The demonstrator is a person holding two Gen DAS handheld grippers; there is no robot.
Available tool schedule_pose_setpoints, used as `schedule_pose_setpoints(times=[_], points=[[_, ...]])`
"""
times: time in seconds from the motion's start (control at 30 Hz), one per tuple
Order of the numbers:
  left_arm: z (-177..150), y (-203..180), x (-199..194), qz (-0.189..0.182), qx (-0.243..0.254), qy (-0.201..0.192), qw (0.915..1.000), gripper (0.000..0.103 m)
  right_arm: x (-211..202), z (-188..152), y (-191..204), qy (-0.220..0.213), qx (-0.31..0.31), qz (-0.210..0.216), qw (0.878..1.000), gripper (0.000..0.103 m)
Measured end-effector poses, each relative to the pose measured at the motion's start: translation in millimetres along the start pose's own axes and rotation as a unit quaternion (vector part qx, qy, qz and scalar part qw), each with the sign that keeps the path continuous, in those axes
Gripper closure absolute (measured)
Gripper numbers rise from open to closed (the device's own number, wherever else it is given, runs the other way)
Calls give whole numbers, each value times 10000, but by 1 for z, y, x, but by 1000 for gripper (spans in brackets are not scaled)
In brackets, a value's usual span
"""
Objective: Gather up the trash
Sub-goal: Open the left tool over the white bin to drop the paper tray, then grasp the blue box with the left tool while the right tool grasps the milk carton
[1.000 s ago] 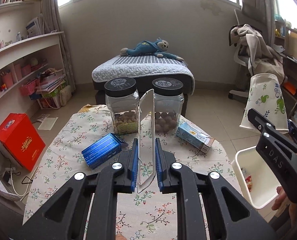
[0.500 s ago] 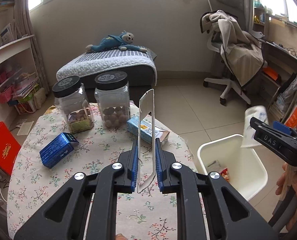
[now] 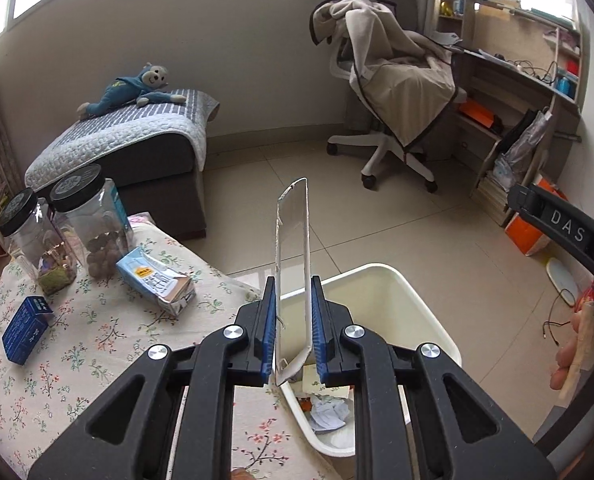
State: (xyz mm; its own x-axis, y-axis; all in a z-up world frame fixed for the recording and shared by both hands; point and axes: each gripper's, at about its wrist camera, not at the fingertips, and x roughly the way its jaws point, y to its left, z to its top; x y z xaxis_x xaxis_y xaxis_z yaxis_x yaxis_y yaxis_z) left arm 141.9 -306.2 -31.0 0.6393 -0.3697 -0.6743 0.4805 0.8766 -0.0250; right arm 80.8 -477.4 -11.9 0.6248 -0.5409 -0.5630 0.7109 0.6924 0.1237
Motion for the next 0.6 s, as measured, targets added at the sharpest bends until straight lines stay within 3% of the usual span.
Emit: schedule_pose_setpoints(times=[0.07, 0.13, 0.2, 0.23, 0.33, 0.43, 0.6], points=[[1, -13, 6, -114, 71, 73, 9999, 85, 0, 2, -10, -40, 111, -68, 9999, 7], [1, -25, 14, -298, 124, 204, 9993, 76, 1, 4, -17, -52, 206, -128, 9997, 7], [0, -32, 20, -423, 95, 342, 9985, 40, 2, 4, -23, -38, 300, -169, 9994, 7], [-1, -34, 21, -455, 73, 356, 9983, 36, 3, 4, -25, -30, 345, -186, 9992, 7], [-6, -33, 21, -332, 226, 364, 9985, 30, 4, 3, -26, 9, 380, -176, 9991, 7], [-11, -19, 20, 26, 430, 311, 9986, 25, 4, 0, -13, 91, 258, -82, 9996, 7], [-16, 40, 23, 763, 506, 425, 9949, 20, 5, -13, 32, 232, -318, 151, 9991, 7]])
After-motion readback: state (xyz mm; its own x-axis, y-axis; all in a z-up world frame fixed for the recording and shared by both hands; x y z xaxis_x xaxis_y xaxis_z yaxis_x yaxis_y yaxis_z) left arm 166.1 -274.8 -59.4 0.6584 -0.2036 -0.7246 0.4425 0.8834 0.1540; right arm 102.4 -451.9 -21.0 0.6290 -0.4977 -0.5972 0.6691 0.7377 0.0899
